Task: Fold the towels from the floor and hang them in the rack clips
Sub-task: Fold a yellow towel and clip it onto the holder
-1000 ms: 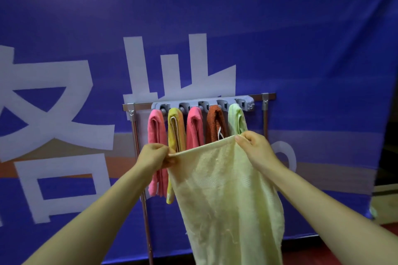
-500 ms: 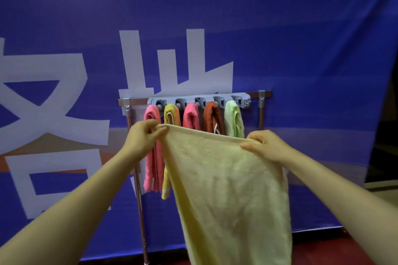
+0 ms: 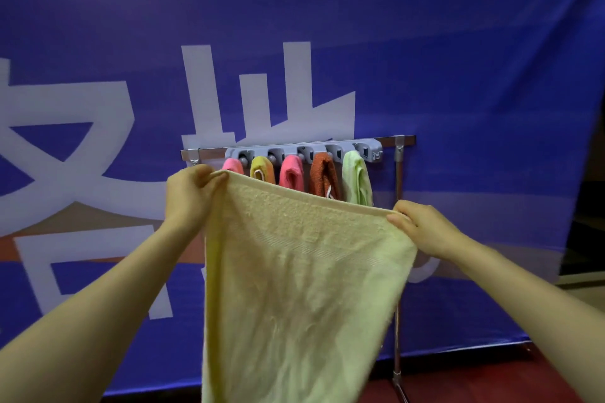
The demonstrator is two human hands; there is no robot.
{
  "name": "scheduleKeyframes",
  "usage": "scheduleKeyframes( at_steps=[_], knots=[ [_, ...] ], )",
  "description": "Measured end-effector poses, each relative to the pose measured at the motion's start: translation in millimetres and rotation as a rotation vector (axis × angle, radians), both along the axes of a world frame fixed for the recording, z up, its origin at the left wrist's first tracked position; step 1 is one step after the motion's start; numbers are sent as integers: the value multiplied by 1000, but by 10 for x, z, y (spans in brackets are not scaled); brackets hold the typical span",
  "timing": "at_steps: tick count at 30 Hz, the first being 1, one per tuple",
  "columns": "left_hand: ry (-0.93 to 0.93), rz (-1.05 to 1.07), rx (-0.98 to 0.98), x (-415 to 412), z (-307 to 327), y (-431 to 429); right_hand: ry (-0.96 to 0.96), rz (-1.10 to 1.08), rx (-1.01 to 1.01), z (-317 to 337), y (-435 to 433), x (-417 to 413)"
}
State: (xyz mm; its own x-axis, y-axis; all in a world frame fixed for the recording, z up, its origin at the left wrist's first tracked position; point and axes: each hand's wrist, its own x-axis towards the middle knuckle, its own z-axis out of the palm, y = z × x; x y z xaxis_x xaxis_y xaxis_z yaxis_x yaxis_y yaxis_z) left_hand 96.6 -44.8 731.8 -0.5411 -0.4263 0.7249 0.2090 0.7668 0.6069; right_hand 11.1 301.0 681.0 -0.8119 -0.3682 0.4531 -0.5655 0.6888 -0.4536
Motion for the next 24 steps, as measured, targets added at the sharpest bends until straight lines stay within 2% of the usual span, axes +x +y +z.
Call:
scheduleKeyframes(
  at_steps=[3, 7, 9, 11, 13, 17, 21, 24],
  knots=[
    [-17, 85, -50, 12, -19, -117, -37, 63, -50, 51, -5, -5],
    [-64, 157, -151, 43, -139, -243, -88, 53, -3, 175, 23, -5],
    [-62, 173, -171, 47, -166, -234, 31, -22, -59, 239, -37, -8],
    [2, 197, -121, 35, -128, -158, 243, -146, -264, 313, -154, -14],
    [61, 211, -68, 23, -91, -92, 359, -253, -432, 385, -245, -19],
    [-156, 206, -151, -37, -234, -186, 166, -285, -193, 272, -228, -137],
    [-280, 199, -103, -77, -342, -179, 125, -304, -263, 181, -191, -125],
    [-443, 126, -8, -137, -289, -91, 86, -368, -261, 204, -251, -131]
  ],
)
